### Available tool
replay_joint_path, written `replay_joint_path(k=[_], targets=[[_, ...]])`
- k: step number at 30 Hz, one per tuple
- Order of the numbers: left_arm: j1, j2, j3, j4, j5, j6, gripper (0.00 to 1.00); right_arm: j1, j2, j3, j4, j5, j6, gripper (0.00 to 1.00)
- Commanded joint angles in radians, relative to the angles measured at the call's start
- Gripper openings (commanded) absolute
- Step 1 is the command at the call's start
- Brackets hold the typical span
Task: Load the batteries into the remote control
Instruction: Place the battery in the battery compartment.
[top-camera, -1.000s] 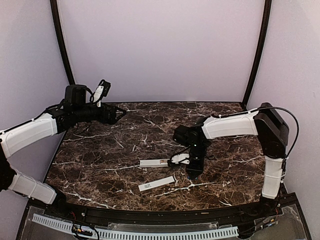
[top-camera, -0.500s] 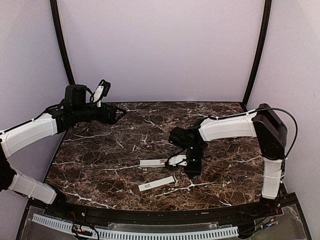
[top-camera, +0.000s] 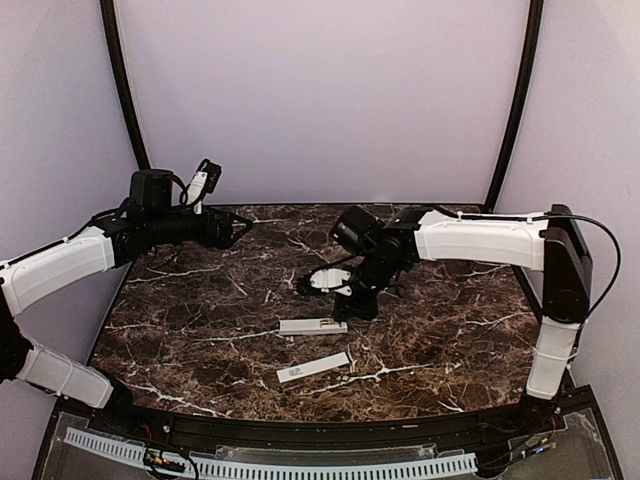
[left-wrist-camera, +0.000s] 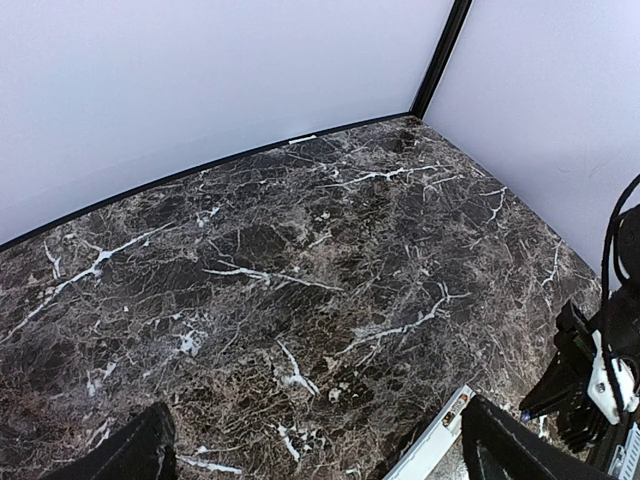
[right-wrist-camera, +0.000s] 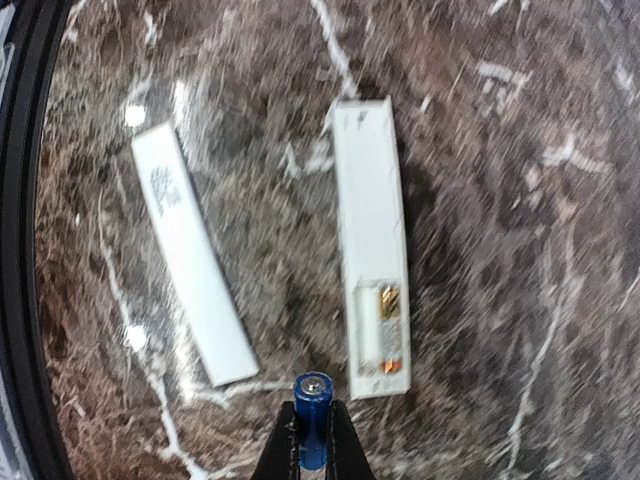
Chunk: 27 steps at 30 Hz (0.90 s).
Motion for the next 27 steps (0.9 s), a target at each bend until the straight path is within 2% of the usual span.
replay_joint_path(k=[1, 8, 22, 27], targets=[[0.005, -0.024, -0.008, 0.003, 0.005, 0.002, 0.99, -0.015, 0.066, 0.07, 0.211, -0.079, -0.102, 0.0], [0.005, -0.02, -0.008, 0.001, -0.001, 0.008, 0.99, -0.07, 0.137, 0.081, 0.288, -0.118, -0.188, 0.0], [0.005, 0.007, -0.004, 0.001, -0.005, 0.011, 0.99, -0.072, 0.147, 0.011, 0.296, -0.223, -0.168, 0.0], [0.005, 0.012, -0.004, -0.001, -0.003, 0.012, 0.99, -0.071, 0.172, 0.001, 0.286, -0.201, -0.165, 0.0]])
